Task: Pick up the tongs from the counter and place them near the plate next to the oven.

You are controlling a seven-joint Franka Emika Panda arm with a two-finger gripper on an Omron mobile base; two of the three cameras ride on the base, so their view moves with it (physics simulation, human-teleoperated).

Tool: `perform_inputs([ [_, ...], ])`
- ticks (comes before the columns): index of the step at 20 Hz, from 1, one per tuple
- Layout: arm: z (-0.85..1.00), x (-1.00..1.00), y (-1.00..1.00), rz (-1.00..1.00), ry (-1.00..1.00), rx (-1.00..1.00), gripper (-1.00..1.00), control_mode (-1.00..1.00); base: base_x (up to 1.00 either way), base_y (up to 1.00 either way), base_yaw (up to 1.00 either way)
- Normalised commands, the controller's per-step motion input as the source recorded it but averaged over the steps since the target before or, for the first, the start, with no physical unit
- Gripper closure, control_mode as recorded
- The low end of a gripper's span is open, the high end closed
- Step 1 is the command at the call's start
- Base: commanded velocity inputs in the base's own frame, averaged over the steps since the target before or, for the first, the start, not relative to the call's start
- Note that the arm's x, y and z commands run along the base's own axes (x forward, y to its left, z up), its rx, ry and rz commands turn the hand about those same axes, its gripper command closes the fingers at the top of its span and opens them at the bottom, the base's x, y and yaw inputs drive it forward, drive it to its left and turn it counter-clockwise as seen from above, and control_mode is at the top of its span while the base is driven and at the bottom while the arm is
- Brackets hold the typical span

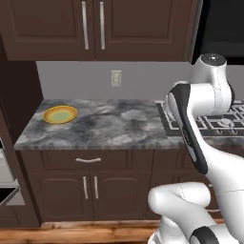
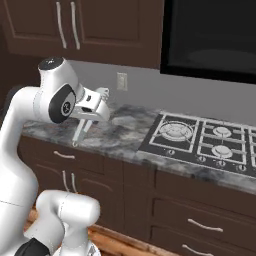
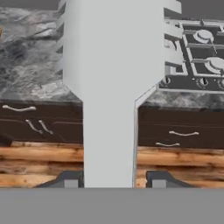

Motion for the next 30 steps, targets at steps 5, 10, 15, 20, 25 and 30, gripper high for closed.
perform_inputs([
  [5, 0.0, 0.0, 0.0, 0.0, 0.0, 0.0, 1.0, 1.0, 0.71, 0.96, -0.18],
  [10, 0.0, 0.0, 0.0, 0.0, 0.0, 0.0, 1.0, 1.0, 0.6, 0.85, -0.16],
  [15, 0.0, 0.0, 0.0, 0.0, 0.0, 0.0, 1.0, 1.0, 0.49, 0.62, -0.1],
  [20, 0.0, 0.0, 0.0, 0.0, 0.0, 0.0, 1.0, 1.0, 0.41, 0.23, -0.02],
  [25, 0.0, 0.0, 0.0, 0.0, 0.0, 0.0, 1.0, 1.0, 0.57, 0.03, 0.0],
  [30, -0.44, 0.16, 0.0, 0.0, -0.01, 0.0, 1.0, -1.0, 0.29, 0.0, 0.0],
])
